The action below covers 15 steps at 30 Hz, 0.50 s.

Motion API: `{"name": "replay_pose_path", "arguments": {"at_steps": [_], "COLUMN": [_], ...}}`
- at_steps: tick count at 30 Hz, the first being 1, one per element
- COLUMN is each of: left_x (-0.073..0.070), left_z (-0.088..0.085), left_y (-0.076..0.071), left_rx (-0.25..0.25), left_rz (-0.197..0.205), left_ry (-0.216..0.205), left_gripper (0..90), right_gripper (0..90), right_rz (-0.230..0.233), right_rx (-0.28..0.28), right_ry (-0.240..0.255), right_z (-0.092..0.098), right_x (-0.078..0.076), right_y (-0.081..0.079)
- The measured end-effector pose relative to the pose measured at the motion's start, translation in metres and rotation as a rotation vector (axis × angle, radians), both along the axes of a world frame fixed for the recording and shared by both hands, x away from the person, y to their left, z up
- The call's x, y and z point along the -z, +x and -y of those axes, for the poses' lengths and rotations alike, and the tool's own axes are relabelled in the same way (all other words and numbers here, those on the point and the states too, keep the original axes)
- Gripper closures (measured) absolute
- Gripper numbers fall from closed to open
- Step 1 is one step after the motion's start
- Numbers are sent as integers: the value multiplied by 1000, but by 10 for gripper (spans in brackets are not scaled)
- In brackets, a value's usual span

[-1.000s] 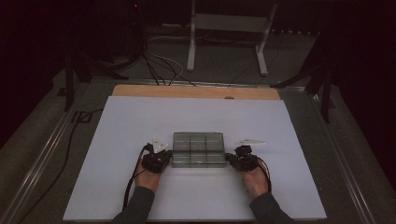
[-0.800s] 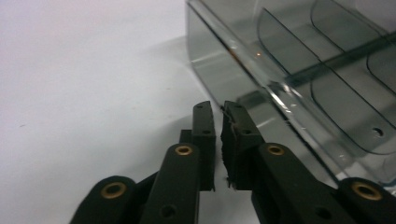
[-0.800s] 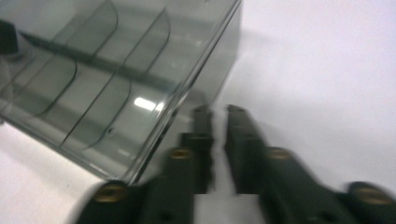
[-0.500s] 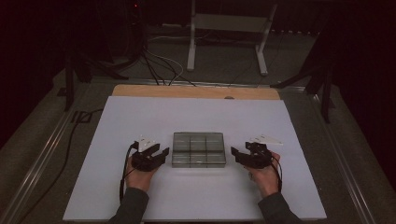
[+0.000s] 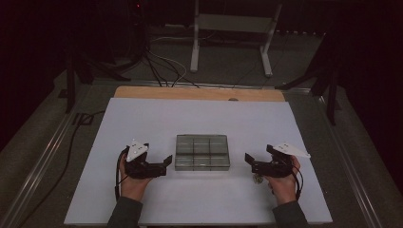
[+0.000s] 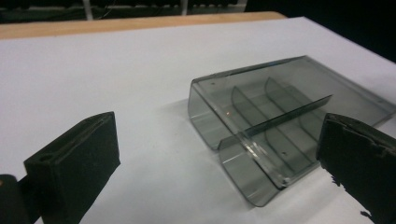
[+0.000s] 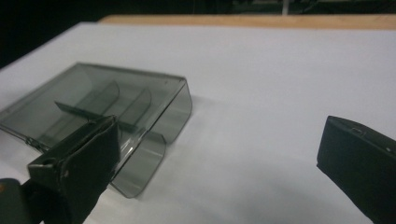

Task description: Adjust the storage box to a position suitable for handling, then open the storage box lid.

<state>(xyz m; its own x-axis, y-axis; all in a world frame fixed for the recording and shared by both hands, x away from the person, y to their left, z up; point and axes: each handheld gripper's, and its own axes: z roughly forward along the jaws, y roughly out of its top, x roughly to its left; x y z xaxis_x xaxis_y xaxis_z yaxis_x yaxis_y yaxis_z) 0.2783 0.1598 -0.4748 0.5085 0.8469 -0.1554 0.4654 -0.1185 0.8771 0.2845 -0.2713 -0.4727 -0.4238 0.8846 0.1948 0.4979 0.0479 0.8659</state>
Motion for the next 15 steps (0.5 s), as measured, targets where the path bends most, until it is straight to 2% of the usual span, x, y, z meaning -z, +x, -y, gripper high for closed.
{"name": "replay_pose_path", "arguments": {"at_steps": [3,6,15], "left_x": [-2,-4,-9], "left_z": [0,3,5], "left_y": [-2,-6,-17], "left_rx": [6,34,85], "left_rz": [11,18,20], "left_ry": [3,4,-14], "left_gripper": [12,12,25], "right_gripper": [0,1,1], "right_rz": [15,31,52], "right_rx": [10,29,28], "right_ry": [11,31,20], "right_z": [4,10,8], "right_x": [1,0,-1], "right_y": [-3,-4,-6]}}
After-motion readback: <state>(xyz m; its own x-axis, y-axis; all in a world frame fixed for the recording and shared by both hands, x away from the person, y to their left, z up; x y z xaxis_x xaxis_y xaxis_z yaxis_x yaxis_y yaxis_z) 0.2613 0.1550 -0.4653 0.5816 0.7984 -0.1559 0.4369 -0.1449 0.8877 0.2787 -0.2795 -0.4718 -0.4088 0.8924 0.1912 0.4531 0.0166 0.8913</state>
